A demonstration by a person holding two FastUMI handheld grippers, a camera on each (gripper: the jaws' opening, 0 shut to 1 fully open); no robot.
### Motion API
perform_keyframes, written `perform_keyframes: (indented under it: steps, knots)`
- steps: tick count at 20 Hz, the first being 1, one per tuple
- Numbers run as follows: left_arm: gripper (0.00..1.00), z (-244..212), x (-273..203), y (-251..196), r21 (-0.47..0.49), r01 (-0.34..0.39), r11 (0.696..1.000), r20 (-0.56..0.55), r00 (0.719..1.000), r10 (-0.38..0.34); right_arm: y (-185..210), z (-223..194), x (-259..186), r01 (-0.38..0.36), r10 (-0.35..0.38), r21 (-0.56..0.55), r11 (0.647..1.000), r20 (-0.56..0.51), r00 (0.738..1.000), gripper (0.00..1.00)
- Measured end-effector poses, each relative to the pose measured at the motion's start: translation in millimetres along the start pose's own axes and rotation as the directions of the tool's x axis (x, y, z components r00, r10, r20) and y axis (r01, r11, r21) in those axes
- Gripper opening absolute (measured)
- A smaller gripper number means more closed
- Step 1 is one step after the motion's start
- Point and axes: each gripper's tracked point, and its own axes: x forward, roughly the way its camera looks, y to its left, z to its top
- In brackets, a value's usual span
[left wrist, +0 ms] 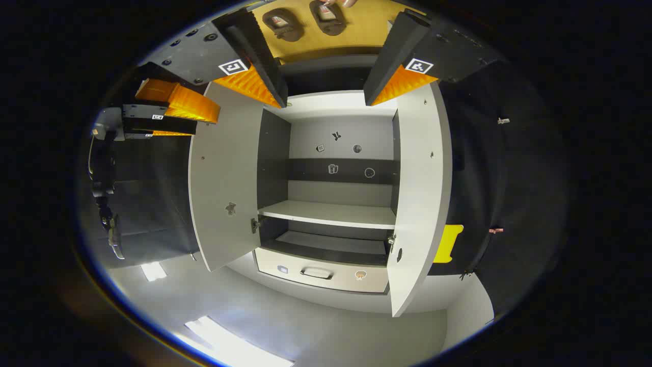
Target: Grab one shoe with the right hand and put it into the shoe cabinet, grab the other shoe with the left hand and put it into the shoe cabinet; then close the right door with the right hand and the left door with the left hand.
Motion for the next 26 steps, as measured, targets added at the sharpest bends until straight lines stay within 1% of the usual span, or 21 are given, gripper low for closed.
perform_keyframes:
  steps: [3, 4, 5, 8, 11, 17, 18, 19, 22, 26]
  knots:
    - [0.96, 0, 0, 1, 0.015, 0.003, 1.000, -0.004, 1.000, -0.003, 0, -1, 0, 0.002, -0.002, -0.001, 1.000, -0.008, 1.000, 0.98]
    - [0.96, 0, 0, 1, 0.015, 0.004, 1.000, -0.003, 1.000, -0.004, -2, 0, -1, 0.007, -0.007, 0.001, 1.000, -0.004, 1.000, 1.00]
    - [0.96, 0, 0, 0, 0.013, 0.005, 1.000, -0.002, 1.000, -0.005, -2, 1, 0, 0.010, -0.010, 0.005, 1.000, 0.000, 1.000, 0.98]
    - [0.96, -1, 0, 0, 0.004, 0.007, 1.000, -0.003, 1.000, -0.007, -4, 5, -2, 0.015, -0.015, 0.020, 1.000, 0.006, 1.000, 0.98]
    - [0.96, -1, 0, -1, -0.014, 0.006, 1.000, 0.000, 1.000, -0.006, -10, 8, -2, 0.040, -0.040, 0.014, 0.999, 0.018, 0.999, 0.98]
    - [0.96, 1, 0, 2, -0.011, -0.005, 1.000, 0.007, 1.000, 0.006, -6, 1, 0, 0.041, -0.041, 0.005, 0.999, -0.005, 0.999, 0.98]
    - [0.96, -1, 0, 2, -0.012, -0.007, 1.000, 0.003, 1.000, 0.007, -5, 1, 0, 0.041, -0.041, 0.003, 0.999, -0.004, 0.999, 0.95]
    - [0.96, -1, -1, 2, -0.013, -0.006, 1.000, 0.000, 1.000, 0.006, -4, 1, 1, 0.043, -0.043, 0.000, 0.999, -0.002, 0.999, 0.98]
    - [0.96, -3, -1, 1, -0.026, -0.003, 1.000, -0.007, 1.000, 0.003, -2, -2, 4, 0.052, -0.053, -0.004, 0.999, -0.004, 0.999, 0.98]
    - [0.96, -1, 2, 5, -0.028, -0.003, 1.000, 0.010, 1.000, 0.003, 1, -13, 8, 0.070, -0.071, -0.017, 0.997, -0.026, 0.997, 0.98]
